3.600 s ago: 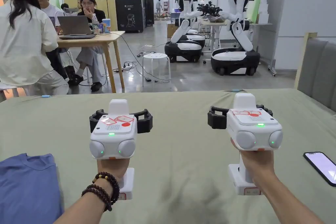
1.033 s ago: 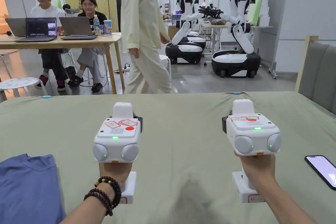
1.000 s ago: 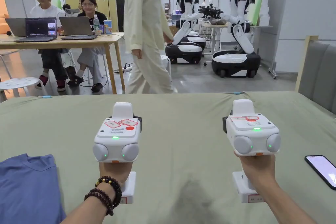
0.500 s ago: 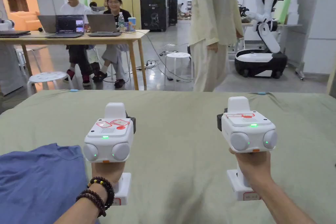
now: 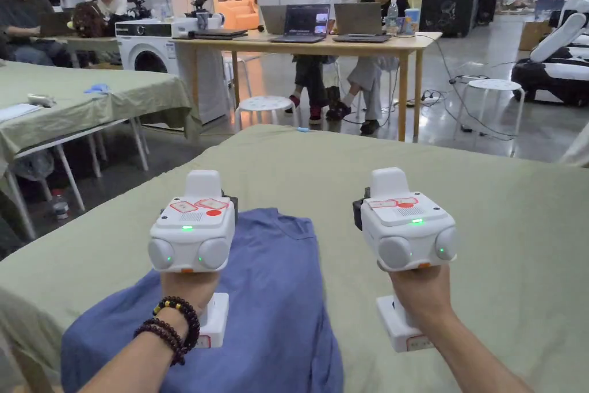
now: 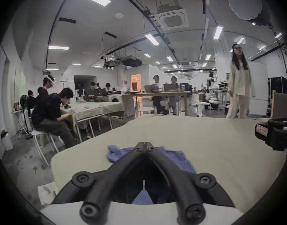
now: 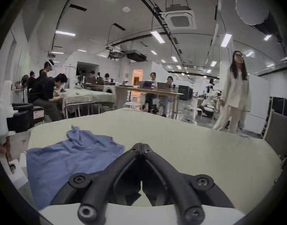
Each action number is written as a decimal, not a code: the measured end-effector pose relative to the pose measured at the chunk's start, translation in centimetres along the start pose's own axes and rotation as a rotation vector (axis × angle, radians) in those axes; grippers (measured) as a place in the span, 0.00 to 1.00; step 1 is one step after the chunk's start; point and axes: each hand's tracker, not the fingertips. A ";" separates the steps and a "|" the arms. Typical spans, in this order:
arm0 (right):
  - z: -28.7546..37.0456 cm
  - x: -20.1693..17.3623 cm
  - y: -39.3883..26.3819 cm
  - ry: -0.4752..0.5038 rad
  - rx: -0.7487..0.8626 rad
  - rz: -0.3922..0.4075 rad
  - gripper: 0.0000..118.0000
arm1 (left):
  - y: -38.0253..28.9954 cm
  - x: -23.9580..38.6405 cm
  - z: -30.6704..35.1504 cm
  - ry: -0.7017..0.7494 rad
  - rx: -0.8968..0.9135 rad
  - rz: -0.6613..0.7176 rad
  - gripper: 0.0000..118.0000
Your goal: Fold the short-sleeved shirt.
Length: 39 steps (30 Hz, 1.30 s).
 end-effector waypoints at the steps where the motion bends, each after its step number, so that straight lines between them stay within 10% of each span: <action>1: -0.3 -0.5 0.0 0.009 -0.004 -0.002 0.00 | -0.2 -0.4 -0.1 0.006 -0.005 -0.008 0.00; 12: 0.0 -0.1 -0.9 0.042 -0.024 0.016 0.00 | -2.1 3.1 -6.4 -0.169 -0.348 -0.086 0.03; 15: -1.2 0.3 -2.3 0.065 -0.036 0.013 0.01 | -3.4 4.9 -9.5 -0.358 -0.498 -0.073 0.21; 20: -0.8 0.6 -3.9 0.094 -0.062 0.059 0.01 | -5.7 8.9 -11.1 -0.317 -0.726 -0.114 1.00; 30: -4.0 2.1 -8.2 0.129 -0.124 0.069 0.03 | -10.3 10.6 -16.2 -0.258 -0.752 -0.072 0.96; 33: -4.3 2.3 -8.5 0.131 -0.134 0.062 0.03 | -9.2 10.5 -15.3 -0.227 -0.735 -0.076 0.64; 36: -4.0 2.5 -8.3 0.134 -0.145 0.020 0.03 | -8.5 9.7 -15.7 -0.167 -0.683 -0.100 0.03; 39: -2.9 3.2 -8.1 0.122 -0.150 0.001 0.04 | -8.1 8.8 -15.4 -0.168 -0.652 -0.109 0.03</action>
